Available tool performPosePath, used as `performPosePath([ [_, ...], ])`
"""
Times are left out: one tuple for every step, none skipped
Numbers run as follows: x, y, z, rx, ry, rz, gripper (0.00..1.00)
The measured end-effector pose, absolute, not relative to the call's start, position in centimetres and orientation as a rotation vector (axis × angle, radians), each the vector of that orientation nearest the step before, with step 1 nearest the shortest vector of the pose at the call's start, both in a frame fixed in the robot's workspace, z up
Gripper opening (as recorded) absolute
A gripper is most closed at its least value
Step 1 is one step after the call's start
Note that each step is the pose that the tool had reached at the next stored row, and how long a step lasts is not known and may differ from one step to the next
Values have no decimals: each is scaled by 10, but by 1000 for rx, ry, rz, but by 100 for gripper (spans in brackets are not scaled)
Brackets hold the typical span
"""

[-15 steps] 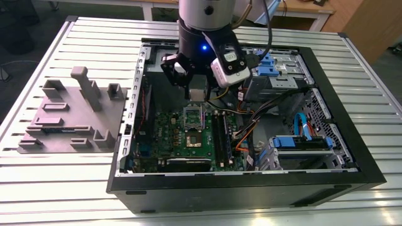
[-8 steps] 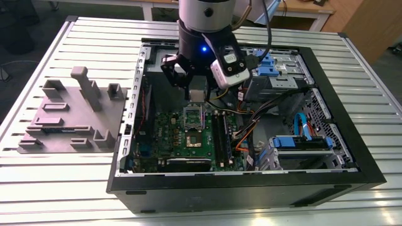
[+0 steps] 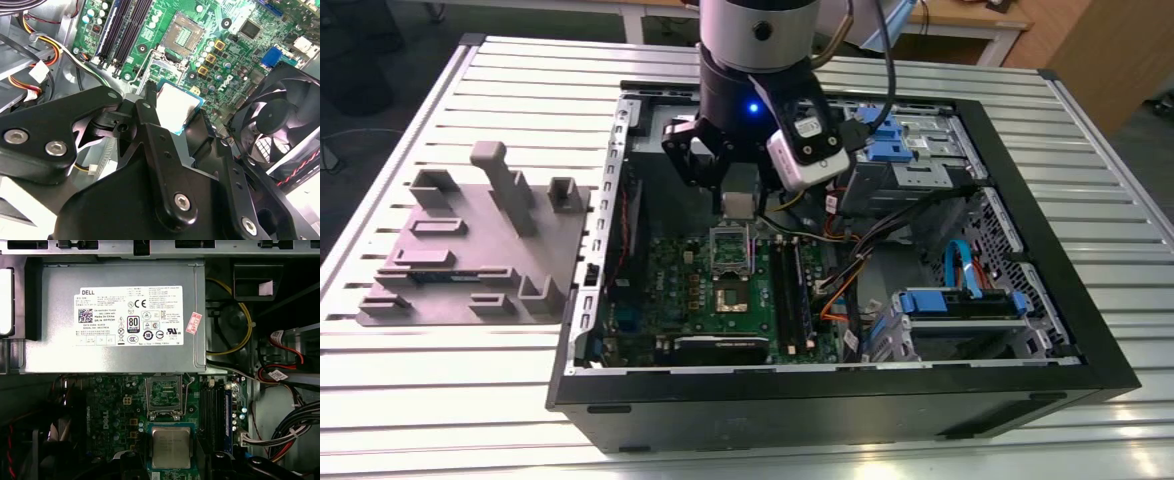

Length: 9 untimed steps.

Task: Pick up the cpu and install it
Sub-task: 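Place the cpu into insertion slot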

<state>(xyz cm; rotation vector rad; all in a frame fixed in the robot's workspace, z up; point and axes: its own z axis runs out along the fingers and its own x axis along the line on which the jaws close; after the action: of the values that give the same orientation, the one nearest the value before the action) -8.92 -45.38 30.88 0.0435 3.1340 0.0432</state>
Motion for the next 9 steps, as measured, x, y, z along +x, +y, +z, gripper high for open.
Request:
performPosePath([
  [-89,-454,308,44,3134,43,47],
  [-89,-454,308,44,3134,43,47],
  [-89,-454,308,44,3134,43,47],
  [-89,-454,308,44,3134,43,47],
  [-89,-454,306,44,3134,43,47],
  [-89,-454,302,44,3134,43,47],
  [-89,-454,301,44,3134,43,47],
  [-89,-454,301,44,3134,43,47],
  [-89,-454,301,44,3134,43,47],
])
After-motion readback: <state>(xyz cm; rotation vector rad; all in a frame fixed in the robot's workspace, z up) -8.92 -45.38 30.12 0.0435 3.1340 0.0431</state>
